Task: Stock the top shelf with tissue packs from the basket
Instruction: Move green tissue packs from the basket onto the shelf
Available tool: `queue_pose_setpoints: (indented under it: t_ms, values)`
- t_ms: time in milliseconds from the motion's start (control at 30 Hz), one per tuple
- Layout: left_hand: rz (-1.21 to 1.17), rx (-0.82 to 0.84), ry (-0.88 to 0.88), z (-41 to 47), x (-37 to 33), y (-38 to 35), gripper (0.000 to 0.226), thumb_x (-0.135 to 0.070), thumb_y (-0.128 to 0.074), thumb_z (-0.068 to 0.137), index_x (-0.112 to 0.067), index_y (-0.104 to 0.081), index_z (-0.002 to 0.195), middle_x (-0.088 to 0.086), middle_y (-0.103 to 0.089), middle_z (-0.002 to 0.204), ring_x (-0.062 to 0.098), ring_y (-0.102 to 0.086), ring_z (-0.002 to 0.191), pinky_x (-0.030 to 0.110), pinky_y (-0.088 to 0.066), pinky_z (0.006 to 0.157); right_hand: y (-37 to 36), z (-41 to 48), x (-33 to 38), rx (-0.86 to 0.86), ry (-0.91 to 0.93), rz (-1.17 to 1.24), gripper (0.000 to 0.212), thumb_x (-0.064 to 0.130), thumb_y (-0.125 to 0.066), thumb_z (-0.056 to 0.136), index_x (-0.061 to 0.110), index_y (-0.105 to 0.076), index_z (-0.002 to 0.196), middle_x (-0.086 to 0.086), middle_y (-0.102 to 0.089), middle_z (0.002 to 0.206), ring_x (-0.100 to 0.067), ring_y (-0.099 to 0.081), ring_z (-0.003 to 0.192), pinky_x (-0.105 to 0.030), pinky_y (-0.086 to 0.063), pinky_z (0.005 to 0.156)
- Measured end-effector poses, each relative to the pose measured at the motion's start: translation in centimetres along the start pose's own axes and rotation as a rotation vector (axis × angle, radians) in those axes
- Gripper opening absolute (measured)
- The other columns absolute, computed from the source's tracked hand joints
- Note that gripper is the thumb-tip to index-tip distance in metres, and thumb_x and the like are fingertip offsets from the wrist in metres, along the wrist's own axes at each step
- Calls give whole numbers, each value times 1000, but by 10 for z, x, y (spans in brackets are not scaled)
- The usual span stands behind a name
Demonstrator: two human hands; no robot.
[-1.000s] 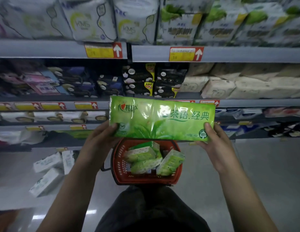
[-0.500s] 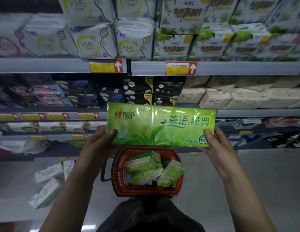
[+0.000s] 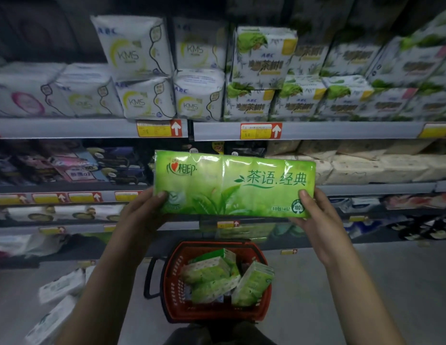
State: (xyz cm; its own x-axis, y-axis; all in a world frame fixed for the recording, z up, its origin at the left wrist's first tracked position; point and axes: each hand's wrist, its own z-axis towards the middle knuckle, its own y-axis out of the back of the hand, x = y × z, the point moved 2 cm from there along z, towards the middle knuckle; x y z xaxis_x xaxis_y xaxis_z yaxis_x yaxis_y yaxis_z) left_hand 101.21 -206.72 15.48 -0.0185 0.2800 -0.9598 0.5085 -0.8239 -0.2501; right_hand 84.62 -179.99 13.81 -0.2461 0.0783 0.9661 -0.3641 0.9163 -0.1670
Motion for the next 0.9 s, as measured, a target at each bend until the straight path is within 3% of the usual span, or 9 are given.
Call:
queue_pose_setpoints:
  t_ms: [67, 133, 200, 300, 367, 467, 667, 800, 900]
  values:
    - [-10, 25, -38, 3, -10, -5, 22, -39, -66, 75, -25, -77, 88, 3, -74, 96, 16, -71, 91, 23, -57, 72, -2, 3, 11, -8, 24, 9, 97, 72, -82, 35, 28, -58, 118, 7, -66, 119, -13, -61, 112, -36, -52, 87]
    - [-3, 36, -68, 7, -20, -7, 24, -28, -54, 83, -27, -77, 88, 3, -74, 96, 17, -70, 92, 24, -57, 72, -6, 7, 23, -1, 62, 6, 94, 72, -82, 35, 29, -59, 115, 10, -68, 114, -11, -64, 108, -39, -53, 89]
    - [5, 48, -82, 14, -33, -9, 23, -27, -59, 84, -20, -74, 99, 7, -73, 103, 20, -69, 97, 28, -57, 78, -8, 8, 37, 12, 113, 8, 88, 73, -81, 32, 34, -59, 107, 19, -71, 103, -4, -67, 98, -36, -55, 84]
    - [21, 27, -109, 25, -54, -10, 68, -48, -78, 60, -12, -63, 116, 12, -71, 112, 27, -67, 105, 35, -56, 83, -11, 10, 57, 19, 157, 29, 92, 73, -82, 28, 37, -58, 110, 22, -69, 104, -3, -64, 102, -29, -56, 75]
    - [-17, 8, -148, 31, -69, -13, 76, -53, -87, 45, -15, -69, 109, 8, -73, 107, 23, -69, 101, 31, -58, 76, -12, 12, 71, 9, 171, 45, 105, 72, -83, 30, 33, -55, 123, 15, -63, 121, -10, -59, 115, -38, -53, 87]
    - [-63, 41, -234, 35, -95, -20, 66, -59, -89, 37, -25, -78, 92, -1, -75, 97, 13, -71, 91, 26, -58, 71, -15, 12, 95, 17, 230, 48, 122, 70, -84, 34, 23, -44, 139, 4, -52, 139, -16, -53, 124, -49, -48, 99]
    - [-67, 137, -337, 34, -134, -27, 50, -52, -84, 52, -27, -77, 94, -3, -74, 101, 8, -69, 94, 20, -56, 76, -25, 14, 132, 25, 327, 62, 109, 70, -84, 29, 31, -53, 126, 16, -64, 121, -6, -60, 113, -34, -49, 89]
    - [-70, 122, -387, 38, -155, -27, 61, -57, -87, 43, -25, -77, 95, -1, -74, 100, 11, -70, 92, 22, -57, 75, -34, 12, 156, 32, 395, 64, 104, 71, -83, 22, 38, -55, 116, 23, -63, 116, 6, -61, 100, -26, -48, 79]
    - [-88, 133, -415, 43, -175, -25, 66, -57, -89, 36, -27, -78, 93, -2, -75, 96, 11, -71, 87, 22, -58, 70, -40, 11, 175, 36, 434, 53, 105, 70, -85, 29, 30, -56, 122, 12, -65, 120, -7, -63, 108, -33, -56, 86]
